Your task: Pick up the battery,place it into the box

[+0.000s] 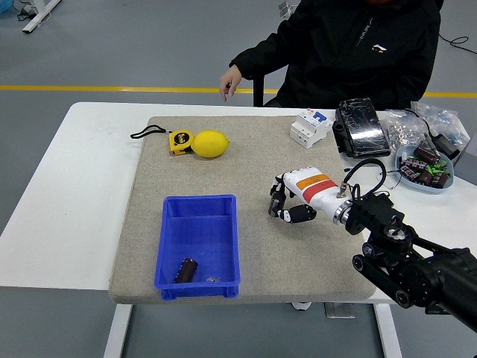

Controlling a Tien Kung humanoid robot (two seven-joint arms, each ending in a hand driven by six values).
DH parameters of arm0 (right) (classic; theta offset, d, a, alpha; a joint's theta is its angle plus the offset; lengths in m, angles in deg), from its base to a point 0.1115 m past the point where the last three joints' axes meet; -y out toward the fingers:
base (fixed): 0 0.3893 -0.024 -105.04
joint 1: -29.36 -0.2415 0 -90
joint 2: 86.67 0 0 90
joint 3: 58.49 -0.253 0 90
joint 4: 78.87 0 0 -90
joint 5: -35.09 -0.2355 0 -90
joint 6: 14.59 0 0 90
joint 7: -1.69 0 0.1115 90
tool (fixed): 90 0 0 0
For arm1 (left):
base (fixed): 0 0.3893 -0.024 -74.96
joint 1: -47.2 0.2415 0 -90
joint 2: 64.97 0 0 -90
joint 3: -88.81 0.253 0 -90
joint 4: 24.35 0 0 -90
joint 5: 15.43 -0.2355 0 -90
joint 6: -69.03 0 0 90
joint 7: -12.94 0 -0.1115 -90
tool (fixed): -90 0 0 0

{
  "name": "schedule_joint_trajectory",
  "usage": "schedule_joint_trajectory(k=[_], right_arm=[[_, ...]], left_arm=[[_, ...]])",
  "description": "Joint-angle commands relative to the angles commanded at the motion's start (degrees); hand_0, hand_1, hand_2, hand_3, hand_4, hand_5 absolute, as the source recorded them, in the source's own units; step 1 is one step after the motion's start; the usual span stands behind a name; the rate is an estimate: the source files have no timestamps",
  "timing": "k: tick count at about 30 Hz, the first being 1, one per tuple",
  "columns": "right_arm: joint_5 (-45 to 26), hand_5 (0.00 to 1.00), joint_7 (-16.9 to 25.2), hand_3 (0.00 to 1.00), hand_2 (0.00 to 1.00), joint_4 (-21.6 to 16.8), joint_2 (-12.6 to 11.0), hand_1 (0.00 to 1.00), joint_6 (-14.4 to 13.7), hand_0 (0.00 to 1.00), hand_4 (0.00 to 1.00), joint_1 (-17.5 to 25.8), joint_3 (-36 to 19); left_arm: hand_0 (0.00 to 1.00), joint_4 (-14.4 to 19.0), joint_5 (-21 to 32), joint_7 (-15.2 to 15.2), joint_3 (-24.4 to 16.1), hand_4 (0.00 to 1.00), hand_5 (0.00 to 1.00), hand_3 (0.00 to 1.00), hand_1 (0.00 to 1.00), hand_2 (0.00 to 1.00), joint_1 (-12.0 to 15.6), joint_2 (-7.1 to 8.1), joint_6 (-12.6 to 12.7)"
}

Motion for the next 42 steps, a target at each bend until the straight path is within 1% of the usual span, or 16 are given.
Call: schedule_joint_trajectory(k=[2,3,8,9,14,15,24,26,27,32,33,35,38,39,42], right_arm=[[-0.2,0.239,0.1,0.540,0.517,0.1,0.0,0.410,0.0,0.242,0.670,0.1,0.1],[-0.3,0.246,0.1,0.515,0.497,0.1,0.0,0.407,-0.1,0.236,0.664,0.1,0.1],[-1.0,0.246,0.3,0.515,0.497,0.1,0.1,0.407,-0.3,0.236,0.664,0.1,0.2],[-1.1,0.232,0.3,0.477,0.464,0.1,0.1,0.405,-0.4,0.260,0.648,0.1,0.2],[-1.7,0.232,0.3,0.477,0.464,0.1,0.1,0.405,-0.5,0.260,0.648,0.2,0.3],[-1.8,0.240,0.3,0.443,0.446,0.1,0.1,0.399,-0.5,0.277,0.642,0.2,0.3],[-2.1,0.239,0.2,0.443,0.443,0.1,0.1,0.398,-0.2,0.275,0.647,0.3,0.4],[-2.1,0.239,0.1,0.443,0.443,0.0,-0.1,0.398,0.1,0.275,0.647,0.3,0.4],[-1.9,0.198,0.0,0.472,0.462,-0.1,-0.1,0.411,0.2,0.331,0.654,0.3,0.3],[-0.4,0.198,-1.2,0.472,0.462,-0.8,-0.7,0.411,2.4,0.331,0.654,0.4,-0.2],[-0.3,0.202,-1.2,0.536,0.514,-0.9,-0.8,0.460,2.9,0.349,0.712,0.4,-0.2],[0.2,0.202,-1.5,0.536,0.514,-1.6,-1.3,0.460,4.0,0.349,0.712,0.6,-0.4],[0.7,0.202,-2.1,0.536,0.514,-3.7,-2.6,0.460,5.2,0.349,0.712,0.8,-0.5],[0.8,0.314,-2.5,0.648,0.591,-4.7,-3.1,0.535,5.7,0.417,0.881,0.8,-0.5],[1.2,0.314,-3.6,0.648,0.591,-7.6,-4.6,0.535,6.7,0.417,0.881,1.0,-0.5]], left_arm=[[0.865,0.0,0.1,0.0,0.1,0.730,0.677,0.662,0.839,0.855,0.0,0.02,0.0],[0.865,0.0,0.1,0.0,0.1,0.730,0.678,0.661,0.839,0.855,0.0,0.03,0.0],[0.865,0.0,-0.1,0.0,0.0,0.730,0.678,0.661,0.839,0.855,0.0,0.03,-0.1],[0.864,0.0,-0.2,0.0,0.0,0.730,0.677,0.662,0.839,0.854,-0.1,0.03,-0.1],[0.864,0.0,-0.3,0.1,0.1,0.730,0.677,0.662,0.839,0.854,-0.1,0.06,-0.2],[0.864,0.0,-0.3,0.1,0.1,0.730,0.678,0.661,0.838,0.854,-0.1,0.07,-0.2],[0.862,0.0,-0.9,0.1,-0.2,0.730,0.677,0.661,0.839,0.854,-0.1,0.04,-0.2],[0.862,0.0,-1.2,0.1,-0.4,0.730,0.677,0.661,0.839,0.854,-0.2,0.02,-0.2],[0.861,0.0,-1.2,0.1,-0.5,0.729,0.676,0.659,0.838,0.853,-0.2,0.02,-0.2],[0.861,0.0,-1.6,0.0,-0.9,0.729,0.676,0.659,0.838,0.853,-0.1,0.01,-0.1],[0.861,0.0,-1.7,0.0,-1.0,0.729,0.676,0.660,0.837,0.852,-0.1,0.01,-0.1],[0.861,0.0,-1.9,0.0,-1.1,0.729,0.676,0.660,0.837,0.852,-0.1,0.03,-0.1],[0.861,0.0,-2.5,0.0,-1.8,0.729,0.676,0.660,0.837,0.852,0.0,0.08,0.0],[0.860,0.0,-2.7,0.0,-2.1,0.730,0.676,0.659,0.836,0.849,0.0,0.10,0.0],[0.860,0.0,-3.1,0.0,-2.4,0.730,0.676,0.659,0.836,0.849,0.1,0.15,0.0]])
